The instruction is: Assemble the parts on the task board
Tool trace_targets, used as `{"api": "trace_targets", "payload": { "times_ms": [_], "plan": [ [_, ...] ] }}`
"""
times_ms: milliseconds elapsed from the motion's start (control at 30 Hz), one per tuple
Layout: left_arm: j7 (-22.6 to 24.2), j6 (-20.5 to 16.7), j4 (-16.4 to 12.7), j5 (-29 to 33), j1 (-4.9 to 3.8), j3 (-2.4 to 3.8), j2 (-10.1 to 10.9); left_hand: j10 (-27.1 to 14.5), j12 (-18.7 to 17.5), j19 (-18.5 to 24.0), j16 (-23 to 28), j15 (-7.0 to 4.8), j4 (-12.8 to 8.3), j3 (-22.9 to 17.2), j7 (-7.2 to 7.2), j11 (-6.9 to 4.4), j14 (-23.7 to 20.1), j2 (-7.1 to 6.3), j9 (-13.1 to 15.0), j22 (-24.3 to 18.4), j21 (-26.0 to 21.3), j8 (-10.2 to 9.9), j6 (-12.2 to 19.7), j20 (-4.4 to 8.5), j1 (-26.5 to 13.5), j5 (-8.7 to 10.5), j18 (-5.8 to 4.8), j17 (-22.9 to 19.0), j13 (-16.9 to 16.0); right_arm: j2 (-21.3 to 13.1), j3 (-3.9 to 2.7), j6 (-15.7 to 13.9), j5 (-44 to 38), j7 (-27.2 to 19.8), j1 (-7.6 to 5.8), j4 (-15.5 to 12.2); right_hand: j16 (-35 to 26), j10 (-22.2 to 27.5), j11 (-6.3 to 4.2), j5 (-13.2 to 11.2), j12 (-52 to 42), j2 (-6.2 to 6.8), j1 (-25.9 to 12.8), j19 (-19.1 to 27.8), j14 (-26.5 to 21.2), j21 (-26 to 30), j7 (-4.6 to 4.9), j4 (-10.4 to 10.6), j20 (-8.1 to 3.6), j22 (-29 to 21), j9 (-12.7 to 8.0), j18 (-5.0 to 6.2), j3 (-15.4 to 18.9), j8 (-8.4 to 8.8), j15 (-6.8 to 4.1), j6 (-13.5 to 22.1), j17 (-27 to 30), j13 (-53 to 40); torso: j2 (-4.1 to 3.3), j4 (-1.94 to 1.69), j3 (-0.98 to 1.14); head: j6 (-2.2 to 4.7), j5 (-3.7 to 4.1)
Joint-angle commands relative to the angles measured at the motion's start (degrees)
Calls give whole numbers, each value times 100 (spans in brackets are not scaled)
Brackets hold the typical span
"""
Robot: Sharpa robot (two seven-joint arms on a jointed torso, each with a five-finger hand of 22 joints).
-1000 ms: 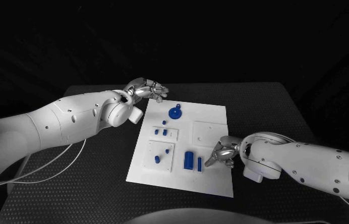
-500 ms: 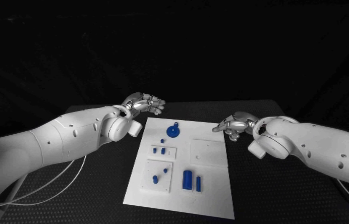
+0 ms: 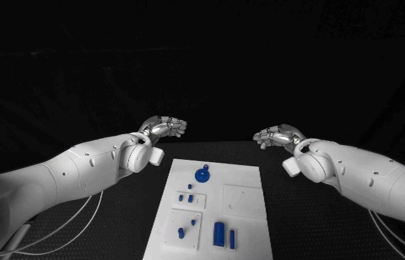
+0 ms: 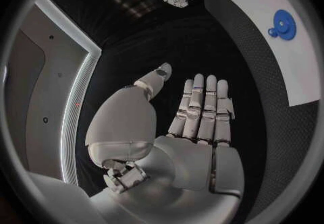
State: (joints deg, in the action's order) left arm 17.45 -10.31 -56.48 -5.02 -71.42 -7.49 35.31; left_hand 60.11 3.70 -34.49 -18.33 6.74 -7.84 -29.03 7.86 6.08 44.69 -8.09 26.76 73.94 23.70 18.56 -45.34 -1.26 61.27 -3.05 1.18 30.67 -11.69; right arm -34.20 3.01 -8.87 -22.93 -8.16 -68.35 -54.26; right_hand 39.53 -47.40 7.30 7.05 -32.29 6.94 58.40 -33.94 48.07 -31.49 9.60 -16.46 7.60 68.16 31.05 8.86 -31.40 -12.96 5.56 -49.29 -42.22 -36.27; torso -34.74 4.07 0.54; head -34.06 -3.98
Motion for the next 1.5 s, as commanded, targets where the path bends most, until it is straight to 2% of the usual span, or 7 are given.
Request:
{"api": "trace_targets", "payload": {
  "times_ms": [33,267,300,367,500,533,1500],
  "plan": [
    [310,-62,85,362,-2,1,-51,-225,-9,181,159,5,-5,13,-21,-3,-236,-47,-33,-64,-176,-84,144,-57,-76,16,-118,-75,124,56,-46,166,468,-533,59,116,-771,-178,67,8,689,-62,8,237,-25,447,-20,-1,146,-284,-26,-63,34,7,194,120,589,922,86,10,7,111,-26],
    [309,4,85,362,-7,2,-39,-283,2,227,212,30,27,21,-31,-7,-301,-64,-38,-93,-271,-93,169,-97,-102,17,-118,-105,201,17,-108,156,555,-594,63,143,-1675,-518,89,101,1579,-194,-115,235,-19,1242,-71,-4,361,-903,-181,48,273,-48,275,220,1353,2239,90,-53,11,239,-11],
    [144,-23,77,204,0,0,-28,-6011,-370,3449,1833,-674,784,2903,-786,-608,-4469,809,-2676,-2305,-2370,-1856,4534,126,-1893,305,-118,-3067,1169,35,-101,38,341,-321,63,153,-3953,4740,-730,-705,3229,-694,-5840,3394,-4807,3149,-960,1646,-760,-2679,-3105,-886,3140,1296,-556,4929,4222,3627,84,-25,5,182,-7],
    [158,-67,32,208,15,9,-16,-6011,-370,3449,1833,-674,784,2903,-786,-608,-4469,809,-2676,-2605,-2370,-1856,4534,126,-6127,305,-118,-3067,1169,22,-104,-6,364,-343,72,108,-3953,4740,-730,-705,3229,-694,-5840,3394,-4807,3149,-960,1646,-760,-6816,-3105,-886,3140,1296,-556,4929,4222,3627,99,-46,2,170,16],
    [242,-326,-231,231,102,67,59,-6011,-370,3449,1833,-674,784,2903,-786,-608,-4469,809,-2676,-3375,-2370,-1856,4534,126,-6127,305,-118,-3067,1169,-54,-118,-258,503,-474,126,-155,-3953,4740,-730,-705,3229,-694,-5840,3394,-4807,3149,-960,1646,-760,-6816,-3105,-886,3140,1296,-556,4929,4222,3627,187,-170,-17,100,147],
    [271,-414,-321,239,131,87,84,-6011,-370,3449,1833,-674,784,2903,-786,-608,-4469,809,-2676,-7394,-2370,-1856,4534,126,-6127,305,-118,-3067,1169,-81,-123,-344,550,-518,144,-245,-3953,4740,-730,-705,3229,-694,-5840,3394,-4807,3149,-960,1646,-760,-6816,-3105,-886,3140,1296,-556,4929,4222,3627,218,-213,-24,77,192],
    [1234,-3381,-3348,502,1126,749,938,-6011,-370,3449,1833,-674,784,2903,-786,-608,-4469,809,-2676,-7394,-2370,-1856,4534,126,-6127,305,-118,-3067,1169,-1049,-301,-3524,2293,-2164,819,-3570,-3953,4740,-730,-705,3229,-694,-5840,3394,-4807,3149,-960,1646,-760,-6816,-3105,-886,3140,1296,-556,4929,4222,3627,356,-407,-54,-32,398]
  ]
}}
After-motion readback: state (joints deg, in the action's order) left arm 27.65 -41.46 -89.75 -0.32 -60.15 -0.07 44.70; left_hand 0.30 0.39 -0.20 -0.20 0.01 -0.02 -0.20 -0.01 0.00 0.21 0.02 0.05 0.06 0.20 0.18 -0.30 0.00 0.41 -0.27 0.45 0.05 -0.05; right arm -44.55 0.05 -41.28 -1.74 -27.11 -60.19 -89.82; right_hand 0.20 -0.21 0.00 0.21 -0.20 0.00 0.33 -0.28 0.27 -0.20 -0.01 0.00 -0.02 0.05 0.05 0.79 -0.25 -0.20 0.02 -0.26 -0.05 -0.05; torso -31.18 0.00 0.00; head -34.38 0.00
